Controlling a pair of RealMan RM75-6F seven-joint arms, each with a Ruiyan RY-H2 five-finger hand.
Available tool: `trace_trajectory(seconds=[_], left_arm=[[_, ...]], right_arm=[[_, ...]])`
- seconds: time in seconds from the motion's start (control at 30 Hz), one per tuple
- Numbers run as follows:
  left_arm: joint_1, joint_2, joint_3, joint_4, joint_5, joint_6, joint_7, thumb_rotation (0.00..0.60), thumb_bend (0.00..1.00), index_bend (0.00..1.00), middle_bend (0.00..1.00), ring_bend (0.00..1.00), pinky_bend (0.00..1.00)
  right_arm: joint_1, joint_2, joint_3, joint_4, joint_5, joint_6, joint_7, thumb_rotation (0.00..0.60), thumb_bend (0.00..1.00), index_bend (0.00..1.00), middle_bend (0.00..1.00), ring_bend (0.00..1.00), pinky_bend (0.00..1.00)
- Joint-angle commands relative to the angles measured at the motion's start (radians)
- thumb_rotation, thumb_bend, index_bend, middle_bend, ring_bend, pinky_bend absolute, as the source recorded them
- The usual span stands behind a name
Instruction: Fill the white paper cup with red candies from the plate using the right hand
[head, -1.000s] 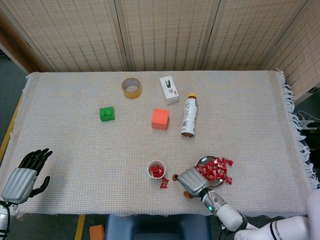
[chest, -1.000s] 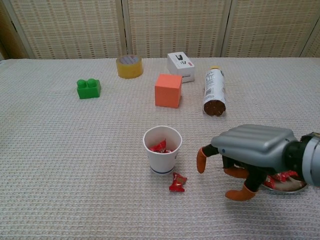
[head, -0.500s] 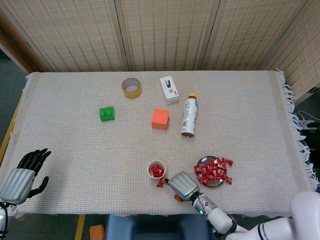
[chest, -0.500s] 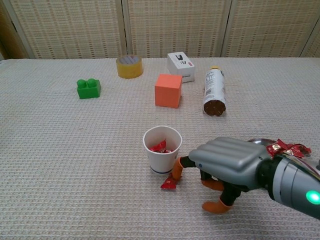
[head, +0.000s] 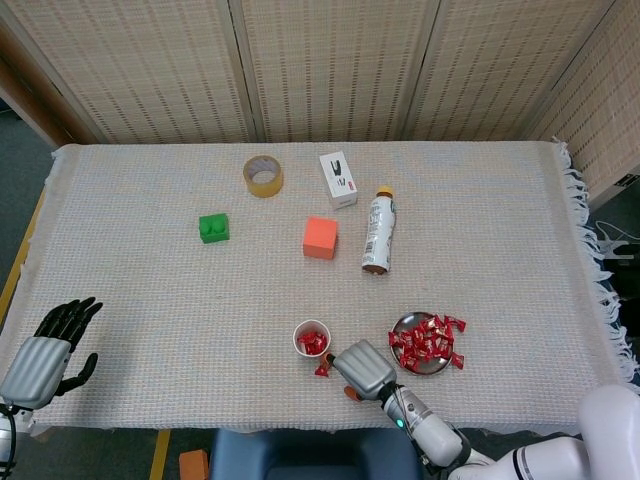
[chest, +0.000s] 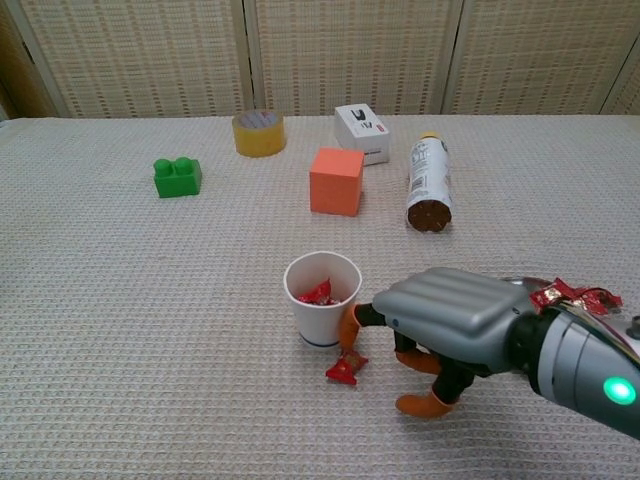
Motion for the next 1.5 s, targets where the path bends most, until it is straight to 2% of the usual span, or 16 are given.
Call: trace_trajectory(seconds=[0.03, 0.8, 1.5], left_arm=[[0.001, 0.001, 0.000, 0.000, 0.001, 0.002, -0.003, 0.600, 0.47, 0.00, 0.00, 0.00, 0.09], [0.002, 0.006, -0.001, 0.003, -0.002, 0.003, -0.011, 0.600, 0.47, 0.00, 0.00, 0.00, 0.09], [-0.003, 0.004, 0.001, 0.005, 0.000, -0.006, -0.007, 0.600, 0.48, 0.00, 0.00, 0.00, 0.09]], right_arm=[[0.000, -0.015, 0.006, 0.012, 0.002, -0.008, -0.001, 0.600, 0.22, 0.28, 0.92, 0.91, 1.00], [0.024, -0.076, 0.055, 0.072, 0.064, -0.042, -0.021, 0.600, 0.22, 0.29, 0.92, 0.91, 1.00], [0.018, -0.115, 0.055, 0.109, 0.078, 0.001, -0.065, 0.600, 0.22, 0.53, 0.92, 0.92, 1.00]])
